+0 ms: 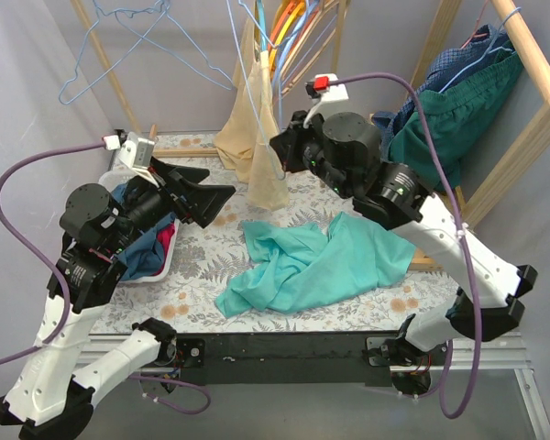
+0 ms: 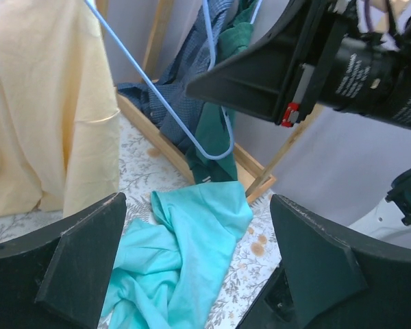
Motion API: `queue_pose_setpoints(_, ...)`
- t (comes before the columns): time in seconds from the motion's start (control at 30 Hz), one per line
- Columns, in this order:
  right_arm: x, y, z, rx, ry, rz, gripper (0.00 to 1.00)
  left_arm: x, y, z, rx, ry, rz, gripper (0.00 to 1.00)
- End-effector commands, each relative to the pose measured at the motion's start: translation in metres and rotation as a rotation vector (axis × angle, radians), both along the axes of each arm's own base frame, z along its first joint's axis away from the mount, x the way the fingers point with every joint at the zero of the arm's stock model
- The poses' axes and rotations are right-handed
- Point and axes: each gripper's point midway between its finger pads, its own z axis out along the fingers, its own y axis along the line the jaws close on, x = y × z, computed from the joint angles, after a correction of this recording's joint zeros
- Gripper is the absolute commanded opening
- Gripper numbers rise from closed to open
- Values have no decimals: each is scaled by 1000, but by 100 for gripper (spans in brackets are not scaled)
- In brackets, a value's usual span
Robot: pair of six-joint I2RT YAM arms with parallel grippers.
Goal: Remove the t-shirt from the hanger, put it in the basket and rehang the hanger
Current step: Place the hanger at the clothesline.
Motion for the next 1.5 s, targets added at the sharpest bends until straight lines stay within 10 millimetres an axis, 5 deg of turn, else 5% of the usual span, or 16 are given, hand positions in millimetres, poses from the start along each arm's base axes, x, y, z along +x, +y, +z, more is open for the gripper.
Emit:
queue_pose_setpoints(0.0, -1, 25, 60, 181, -52, 12, 1, 21, 10, -23, 41, 51, 111, 85)
queue_pose_setpoints(0.23, 24, 77, 58, 174, -50, 21, 1, 46, 25, -31, 70, 61, 255, 83)
queue_pose_setpoints(0.53, 44, 109, 29, 140, -37, 10, 1, 71, 48, -40, 148, 18, 421, 81)
queue_pose_setpoints(0.8, 56, 120, 26, 160, -47, -14, 1, 78, 39, -76, 203, 78, 402, 77)
queue_pose_setpoints(1.07, 61, 127, 16, 169, -28, -30, 1, 75, 22, -79, 217, 52, 382, 67)
queue_pose_setpoints(1.47, 61, 124, 6, 155, -14, -42, 1, 83, 26, -89, 335, -14, 726, 64)
